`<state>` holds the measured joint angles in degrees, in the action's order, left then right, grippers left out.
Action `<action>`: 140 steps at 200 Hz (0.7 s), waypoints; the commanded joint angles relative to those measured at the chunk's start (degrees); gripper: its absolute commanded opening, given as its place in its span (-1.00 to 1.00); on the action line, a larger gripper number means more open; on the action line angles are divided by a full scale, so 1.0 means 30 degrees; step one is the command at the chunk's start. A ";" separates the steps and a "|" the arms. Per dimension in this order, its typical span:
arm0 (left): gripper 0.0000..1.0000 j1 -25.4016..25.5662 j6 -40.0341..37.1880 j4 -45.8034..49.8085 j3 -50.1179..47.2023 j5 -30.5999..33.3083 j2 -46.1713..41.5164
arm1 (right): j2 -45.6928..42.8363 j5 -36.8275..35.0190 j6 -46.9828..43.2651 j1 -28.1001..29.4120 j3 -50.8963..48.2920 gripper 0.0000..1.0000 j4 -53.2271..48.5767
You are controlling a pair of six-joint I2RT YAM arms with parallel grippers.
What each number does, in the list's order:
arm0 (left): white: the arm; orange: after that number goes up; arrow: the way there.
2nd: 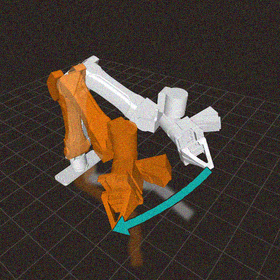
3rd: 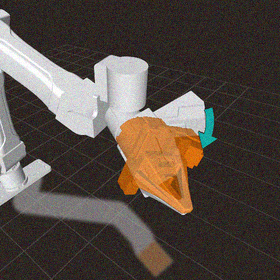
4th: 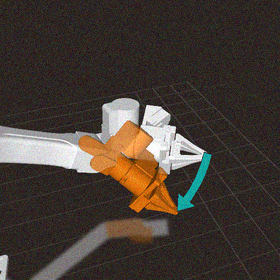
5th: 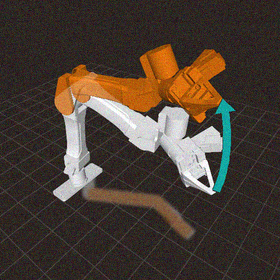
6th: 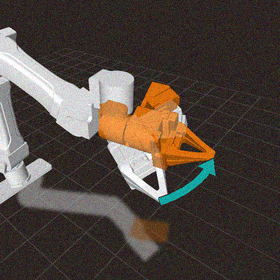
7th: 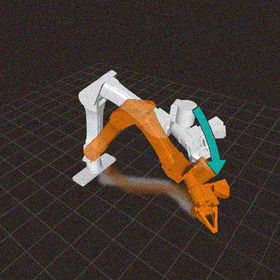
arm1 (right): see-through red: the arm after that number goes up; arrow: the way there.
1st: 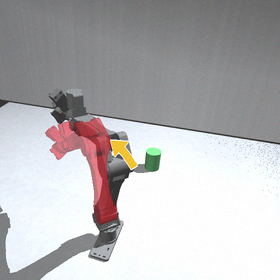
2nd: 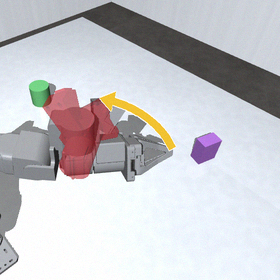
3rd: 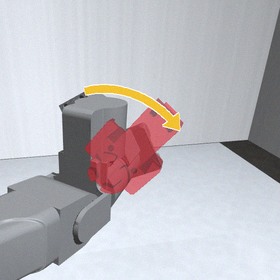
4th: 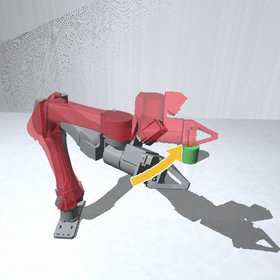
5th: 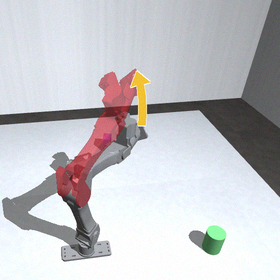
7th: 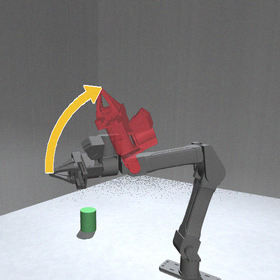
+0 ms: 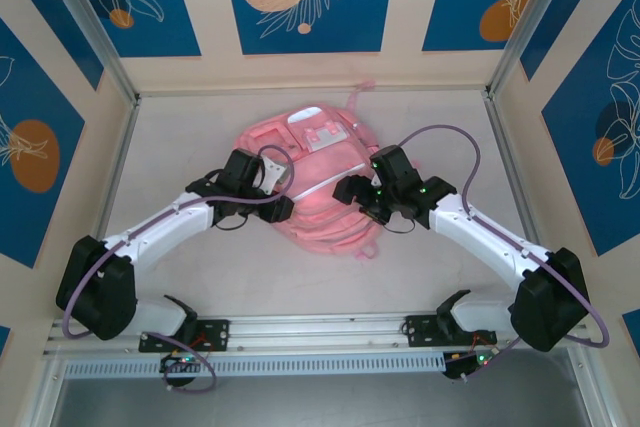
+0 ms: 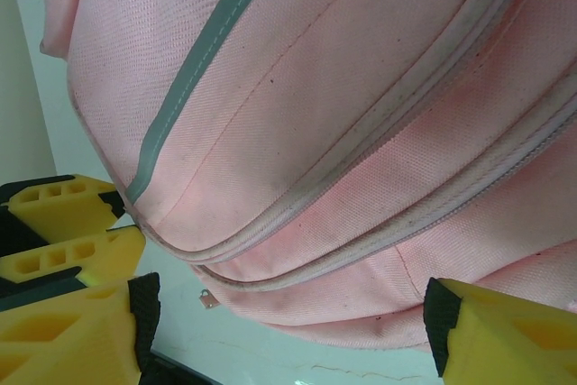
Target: Pack books, pencil case, and school supplies into a backpack
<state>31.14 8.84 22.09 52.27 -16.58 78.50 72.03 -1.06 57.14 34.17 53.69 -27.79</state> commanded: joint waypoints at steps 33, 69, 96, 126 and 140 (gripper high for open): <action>-0.46 -0.0052 -0.0490 0.0997 -0.0402 -0.0149 -0.0242 | 0.0415 -0.0325 0.0139 0.0210 0.0993 0.56 -0.0563; -0.60 -0.0037 -0.0507 0.1254 -0.0459 0.0552 -0.0282 | 0.0510 -0.0408 0.0316 0.0335 0.1028 0.55 -0.0671; -0.72 -0.0025 -0.0442 0.1300 -0.0461 0.0991 -0.0388 | 0.0595 -0.0442 0.0403 0.0362 0.1080 0.54 -0.0769; -0.90 -0.0008 -0.0102 0.1442 -0.0287 0.1427 -0.0690 | 0.0854 -0.0233 0.0469 0.0386 0.1246 0.51 -0.0771; -0.97 -0.0022 0.0019 0.1389 -0.0314 0.1168 -0.0878 | 0.1162 0.0195 0.0445 0.0403 0.1472 0.50 -0.0598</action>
<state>31.20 8.54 24.93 51.51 -14.06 77.91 74.15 -1.32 57.60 34.92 55.55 -29.26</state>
